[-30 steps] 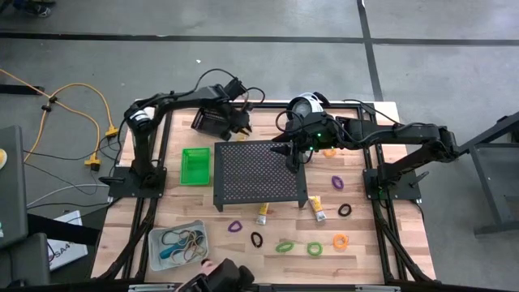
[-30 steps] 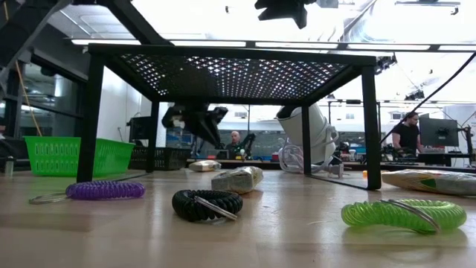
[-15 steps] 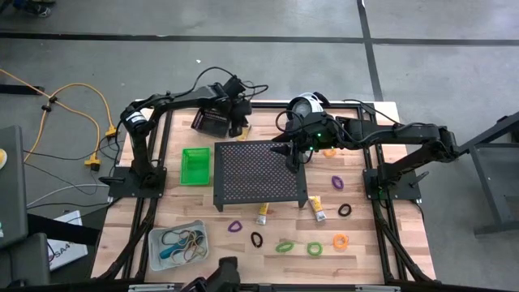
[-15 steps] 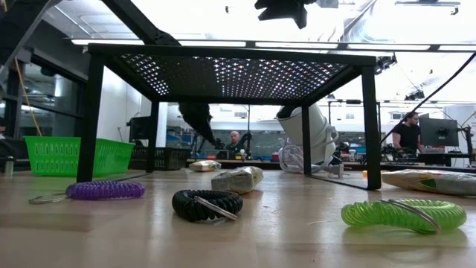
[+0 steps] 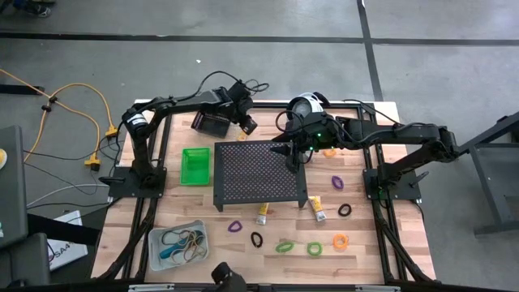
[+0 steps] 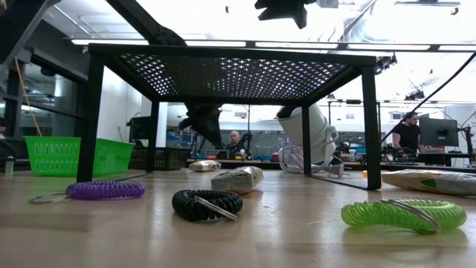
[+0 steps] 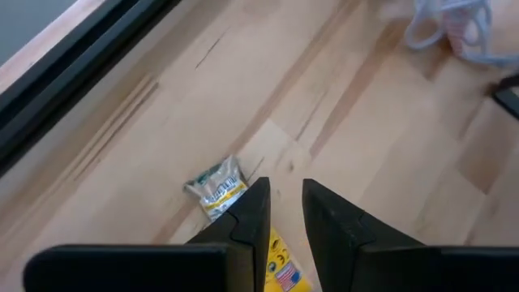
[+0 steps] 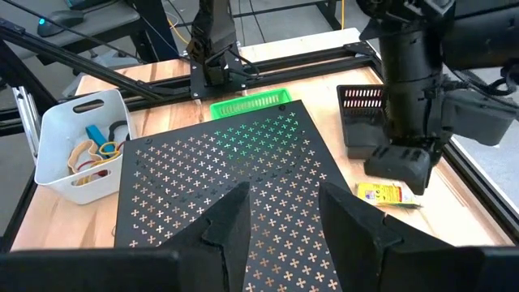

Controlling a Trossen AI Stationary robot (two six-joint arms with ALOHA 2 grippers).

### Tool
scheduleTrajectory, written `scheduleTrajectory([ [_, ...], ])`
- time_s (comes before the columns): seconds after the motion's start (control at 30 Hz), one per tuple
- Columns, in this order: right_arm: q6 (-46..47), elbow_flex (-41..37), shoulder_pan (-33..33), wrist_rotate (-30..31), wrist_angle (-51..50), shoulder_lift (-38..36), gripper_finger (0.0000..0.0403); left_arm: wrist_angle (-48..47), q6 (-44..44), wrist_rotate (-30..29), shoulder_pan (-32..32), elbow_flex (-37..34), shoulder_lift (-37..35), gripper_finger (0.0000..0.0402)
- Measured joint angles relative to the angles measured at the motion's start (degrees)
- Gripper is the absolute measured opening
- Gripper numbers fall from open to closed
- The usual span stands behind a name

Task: Pick & Place Office Desk Supplies
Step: Put the top crayon box into the black bin

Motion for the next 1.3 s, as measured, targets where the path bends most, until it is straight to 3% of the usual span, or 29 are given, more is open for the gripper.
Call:
scheduleTrajectory([
  [0.47,-0.01,0.0,-0.01,0.0,0.0,0.02,0.0135,-2.36,-9.57,-7.03,-3.44,0.0,0.0,0.0071],
  [0.83,-0.01,0.0,-0.02,0.01,0.17,0.02,0.0135,-3.39,-10.69,-7.02,-4.57,0.05,2.37,0.0075],
  [1.3,0.0,0.0,-0.01,0.02,1.07,0.02,0.0135,-2.95,-12.57,-7.26,-4.32,0.04,3.69,0.0176],
])
